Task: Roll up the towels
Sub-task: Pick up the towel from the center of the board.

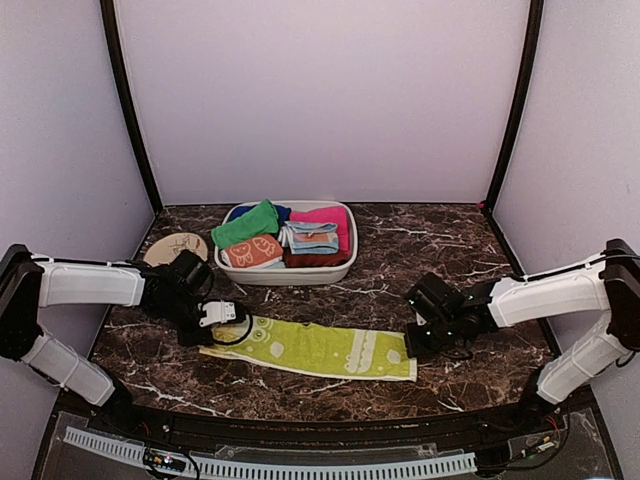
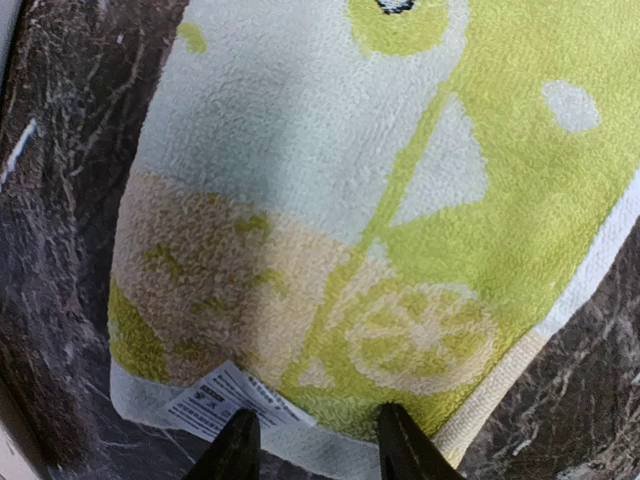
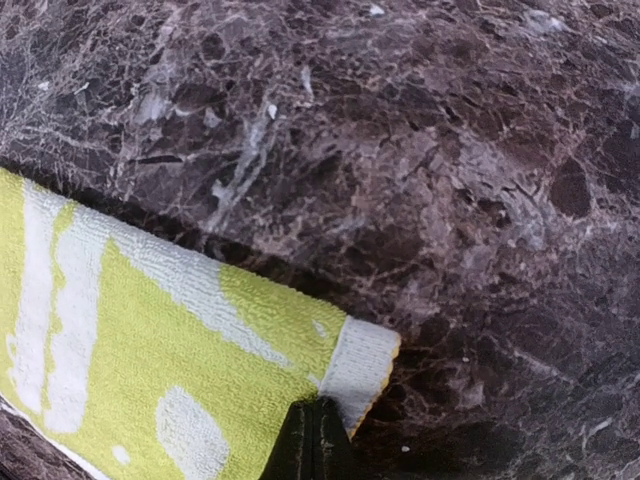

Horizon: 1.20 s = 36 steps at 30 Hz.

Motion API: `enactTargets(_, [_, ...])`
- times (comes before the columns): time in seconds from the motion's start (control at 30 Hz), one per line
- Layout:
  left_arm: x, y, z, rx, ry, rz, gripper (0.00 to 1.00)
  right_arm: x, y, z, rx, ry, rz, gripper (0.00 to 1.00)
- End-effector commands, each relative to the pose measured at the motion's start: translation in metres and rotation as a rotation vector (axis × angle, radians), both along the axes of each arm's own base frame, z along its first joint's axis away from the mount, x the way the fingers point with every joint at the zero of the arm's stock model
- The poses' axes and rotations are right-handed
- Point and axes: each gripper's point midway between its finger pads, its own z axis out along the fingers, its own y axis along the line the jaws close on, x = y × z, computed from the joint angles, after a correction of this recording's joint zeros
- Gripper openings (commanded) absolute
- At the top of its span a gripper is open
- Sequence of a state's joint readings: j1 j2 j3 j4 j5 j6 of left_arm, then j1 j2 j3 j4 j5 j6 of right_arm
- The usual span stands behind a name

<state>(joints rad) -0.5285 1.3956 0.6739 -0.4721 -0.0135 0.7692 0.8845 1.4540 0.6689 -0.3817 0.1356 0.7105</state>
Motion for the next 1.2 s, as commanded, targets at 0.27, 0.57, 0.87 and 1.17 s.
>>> enactTargets(0.27, [0.026,-0.014,0.005,-0.014,-0.037,-0.01,0.44,-0.025,-0.045,0.038,-0.09,0.002,-0.083,0.32])
enactTargets(0.57, [-0.026,0.005,-0.016,0.001,0.101,-0.021,0.4,-0.018,-0.021,0.015,0.044,0.078,-0.117,0.51])
enactTargets(0.87, [-0.043,-0.002,-0.01,-0.054,0.173,-0.016,0.41,-0.016,-0.002,-0.002,0.126,0.133,-0.088,0.4])
enactTargets(1.17, [-0.018,0.007,0.014,-0.065,0.038,0.004,0.53,-0.009,-0.005,0.01,0.094,0.123,-0.097,0.0])
